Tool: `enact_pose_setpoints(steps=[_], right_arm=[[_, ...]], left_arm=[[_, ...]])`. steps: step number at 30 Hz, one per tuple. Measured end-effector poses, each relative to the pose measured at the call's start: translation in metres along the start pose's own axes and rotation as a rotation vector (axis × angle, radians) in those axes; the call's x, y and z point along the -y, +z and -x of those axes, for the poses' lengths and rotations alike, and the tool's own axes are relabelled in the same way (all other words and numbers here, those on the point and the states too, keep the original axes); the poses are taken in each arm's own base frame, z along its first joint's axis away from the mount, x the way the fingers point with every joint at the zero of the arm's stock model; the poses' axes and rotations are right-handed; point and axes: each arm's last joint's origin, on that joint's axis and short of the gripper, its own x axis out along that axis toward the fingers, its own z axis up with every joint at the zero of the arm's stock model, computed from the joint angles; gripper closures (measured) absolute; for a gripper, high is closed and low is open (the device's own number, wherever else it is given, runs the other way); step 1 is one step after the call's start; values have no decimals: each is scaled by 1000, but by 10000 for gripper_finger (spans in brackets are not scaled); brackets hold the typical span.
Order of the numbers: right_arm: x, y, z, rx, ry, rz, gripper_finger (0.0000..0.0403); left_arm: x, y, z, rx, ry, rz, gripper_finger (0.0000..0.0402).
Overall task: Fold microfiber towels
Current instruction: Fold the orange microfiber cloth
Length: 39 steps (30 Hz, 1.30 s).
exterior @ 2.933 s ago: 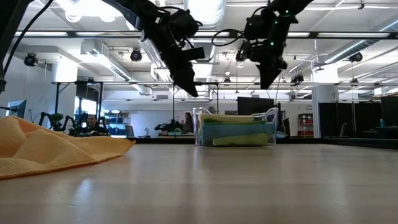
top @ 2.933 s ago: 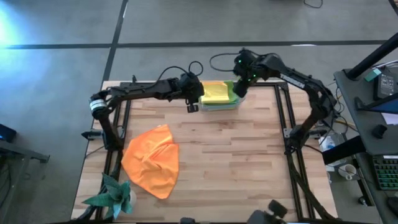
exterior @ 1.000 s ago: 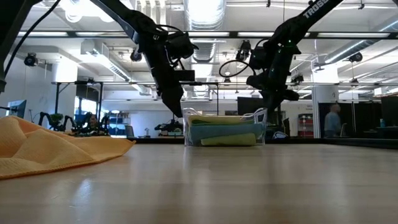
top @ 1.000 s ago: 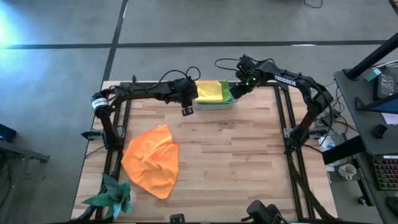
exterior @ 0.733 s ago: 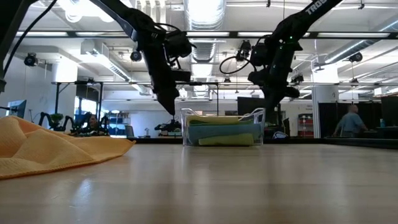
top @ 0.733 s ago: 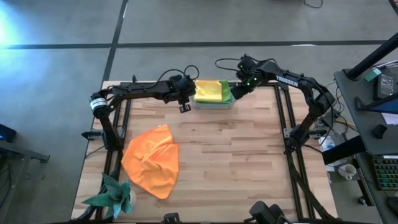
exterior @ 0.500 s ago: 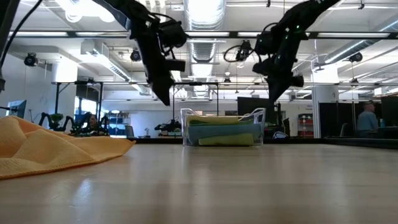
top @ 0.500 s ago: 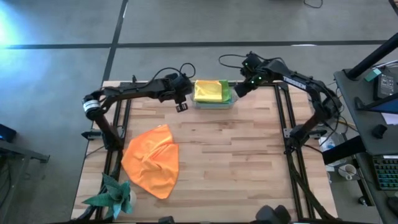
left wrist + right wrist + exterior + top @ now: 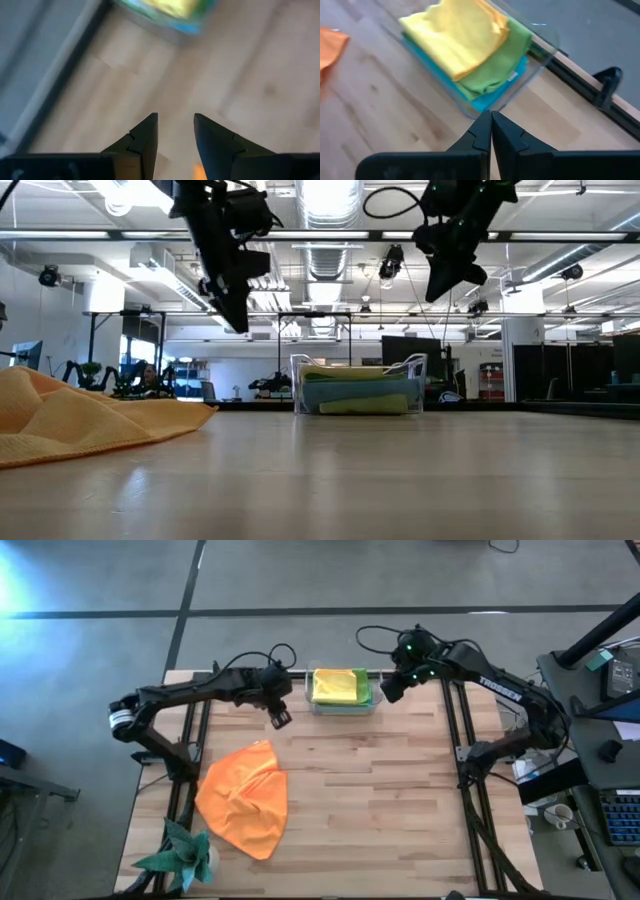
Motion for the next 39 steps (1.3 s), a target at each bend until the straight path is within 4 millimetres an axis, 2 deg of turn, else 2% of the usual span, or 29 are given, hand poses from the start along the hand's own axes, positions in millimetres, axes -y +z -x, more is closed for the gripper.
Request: enact_pose_setpoints(steps=[5, 11, 24, 29, 39], right_arm=[[-8, -2, 1, 0, 17, 21, 394], [-10, -1, -9, -32, 16, 27, 394], [-10, 0, -25, -74, 10, 62, 394], [-11, 2, -30, -71, 11, 62, 394], [-11, 2, -39, -98, 16, 63, 394]], left_arm=[[4, -8, 5, -73, -157, 35, 290], [5, -19, 4, -169, -162, 92, 290], [11, -76, -37, -446, -121, 240, 256], [13, -87, -49, -432, -123, 244, 255], [16, -91, -67, -312, -143, 220, 255]])
